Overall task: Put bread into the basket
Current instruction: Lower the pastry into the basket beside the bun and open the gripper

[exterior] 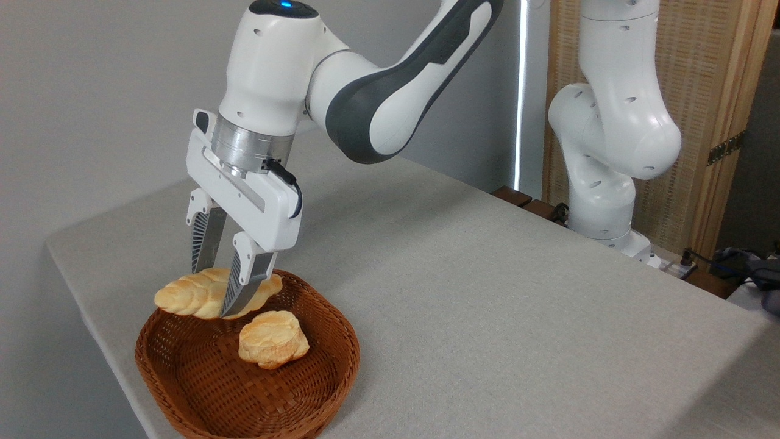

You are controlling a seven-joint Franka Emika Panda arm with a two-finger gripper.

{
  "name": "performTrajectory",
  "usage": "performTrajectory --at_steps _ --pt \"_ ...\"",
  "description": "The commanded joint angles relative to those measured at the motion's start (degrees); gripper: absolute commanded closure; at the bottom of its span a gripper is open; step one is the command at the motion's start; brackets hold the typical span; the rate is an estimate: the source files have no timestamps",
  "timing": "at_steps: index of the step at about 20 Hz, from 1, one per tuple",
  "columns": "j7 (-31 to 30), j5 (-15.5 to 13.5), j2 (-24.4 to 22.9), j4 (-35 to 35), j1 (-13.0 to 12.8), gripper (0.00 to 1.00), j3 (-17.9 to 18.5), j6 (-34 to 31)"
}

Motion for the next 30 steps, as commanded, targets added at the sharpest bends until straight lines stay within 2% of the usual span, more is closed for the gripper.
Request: performTrajectory --at_steps 1,15,19,21,24,26,30 --pt "-0.3 -0.8 0.8 0.9 -0.6 0.0 0.6 1.1" --pt "-1.2 -0.9 0.3 1.1 -0.5 0.0 1.1 1.2" --pt "-1.2 -0.9 -1.5 1.1 -0.6 0.0 1.5 0.2" --pt "-1.2 -0.5 -3.1 1.1 -0.6 0.0 2.3 -4.3" --pt "-1.2 3.0 -5.8 1.1 -0.6 0.0 3.3 -12.2" --pt "-1.2 3.7 -7.2 1.1 -0.6 0.0 3.4 -15.5" --pt "-1.3 6.9 -9.5 1.1 -0.5 0.0 3.7 -22.1"
